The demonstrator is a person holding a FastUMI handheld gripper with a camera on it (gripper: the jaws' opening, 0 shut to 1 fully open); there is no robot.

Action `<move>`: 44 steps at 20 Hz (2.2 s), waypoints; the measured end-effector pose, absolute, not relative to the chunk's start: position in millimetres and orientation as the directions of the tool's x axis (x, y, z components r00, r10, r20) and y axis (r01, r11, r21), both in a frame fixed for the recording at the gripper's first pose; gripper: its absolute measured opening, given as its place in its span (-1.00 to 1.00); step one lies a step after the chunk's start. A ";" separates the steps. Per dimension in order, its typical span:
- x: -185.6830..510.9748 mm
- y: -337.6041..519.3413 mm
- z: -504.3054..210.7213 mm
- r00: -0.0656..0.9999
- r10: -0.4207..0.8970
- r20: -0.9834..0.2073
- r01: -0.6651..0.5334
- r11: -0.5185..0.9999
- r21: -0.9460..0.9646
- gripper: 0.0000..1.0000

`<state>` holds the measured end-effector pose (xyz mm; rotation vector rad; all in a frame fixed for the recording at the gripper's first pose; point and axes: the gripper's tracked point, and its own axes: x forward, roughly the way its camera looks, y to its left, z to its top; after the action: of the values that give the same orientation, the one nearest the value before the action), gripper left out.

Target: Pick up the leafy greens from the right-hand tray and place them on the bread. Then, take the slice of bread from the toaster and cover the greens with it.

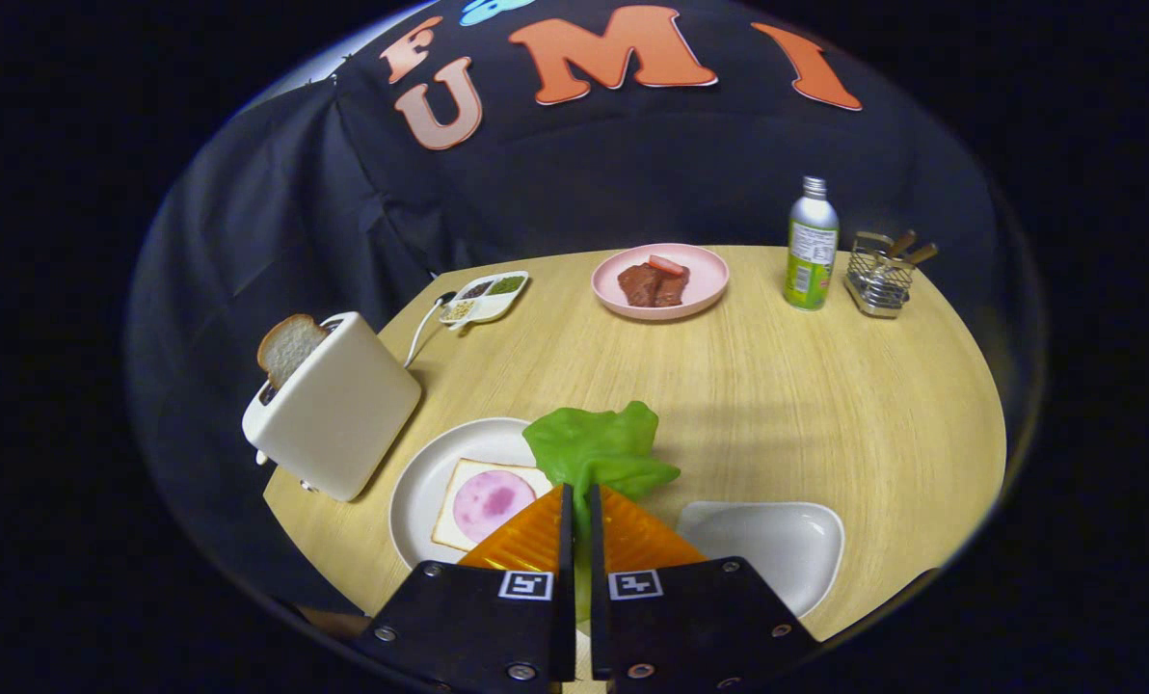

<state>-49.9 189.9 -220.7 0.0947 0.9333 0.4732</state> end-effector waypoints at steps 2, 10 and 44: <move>-57.8 208.8 -220.8 0.471 0.463 -0.751 -0.395 0.872 0.290 -0.86; -78.2 268.0 -222.4 0.368 0.567 -0.737 -0.504 0.788 0.354 -0.86; -27.0 372.7 -122.0 0.442 0.549 -0.710 -0.596 0.771 0.226 0.82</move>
<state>-27.0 372.7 -122.0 -0.0606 0.8570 0.7107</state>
